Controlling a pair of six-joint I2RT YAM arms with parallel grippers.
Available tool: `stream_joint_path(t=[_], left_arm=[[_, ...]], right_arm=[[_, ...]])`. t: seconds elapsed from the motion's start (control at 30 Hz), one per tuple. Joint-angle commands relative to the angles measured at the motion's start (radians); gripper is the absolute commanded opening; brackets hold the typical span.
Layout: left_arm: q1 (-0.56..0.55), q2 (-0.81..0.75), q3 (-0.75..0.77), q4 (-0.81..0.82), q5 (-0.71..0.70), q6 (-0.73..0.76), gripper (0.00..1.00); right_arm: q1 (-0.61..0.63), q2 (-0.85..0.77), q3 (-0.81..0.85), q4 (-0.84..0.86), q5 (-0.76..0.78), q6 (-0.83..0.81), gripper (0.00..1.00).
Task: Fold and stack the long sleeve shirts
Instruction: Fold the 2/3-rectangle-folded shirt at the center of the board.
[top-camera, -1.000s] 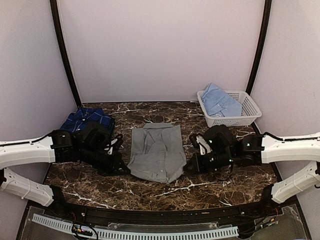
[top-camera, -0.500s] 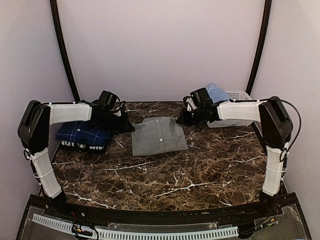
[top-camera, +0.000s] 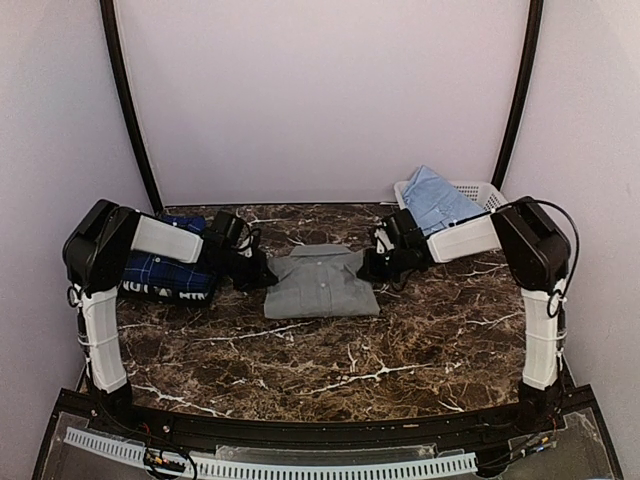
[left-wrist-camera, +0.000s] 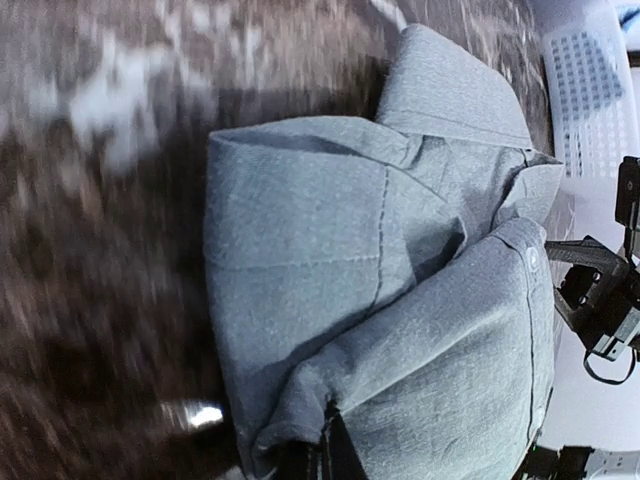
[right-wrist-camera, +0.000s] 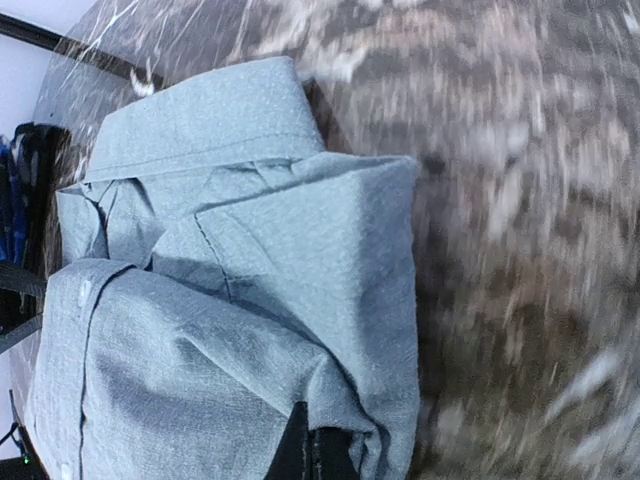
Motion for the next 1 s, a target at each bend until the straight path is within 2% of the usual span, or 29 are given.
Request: stream_joint_path(t=[0.0,0.17,0.27,0.4,0.53,0.97], left_arm=[[-0.088,-0.211,-0.244,0.036,-0.021,-0.057,0.00],[-0.210,-0.512,-0.496,0.040,-0.107,-0.152,0.00],[-0.282,-0.648,-0.568,0.006,-0.141,-0.198,0.00],[-0.317,-0.770,-0.599,-0.052,-0.189,-0.232,0.00],[-0.321,-0.821,-0.580,-0.095,-0.205,-0.226,0.00],[-0.320,-0.830,-0.411,-0.225,-0.229,-0.164,0.00]], right_arm=[[0.088,-0.202,-0.298,0.056,0.014,0.055,0.00],[0.185,-0.472,-0.562,0.095,0.069,0.130,0.00],[0.255,-0.619,-0.625,0.055,0.135,0.161,0.00],[0.305,-0.745,-0.664,0.016,0.191,0.184,0.00],[0.310,-0.796,-0.660,-0.014,0.209,0.180,0.00],[0.311,-0.852,-0.511,-0.140,0.227,0.135,0.00]])
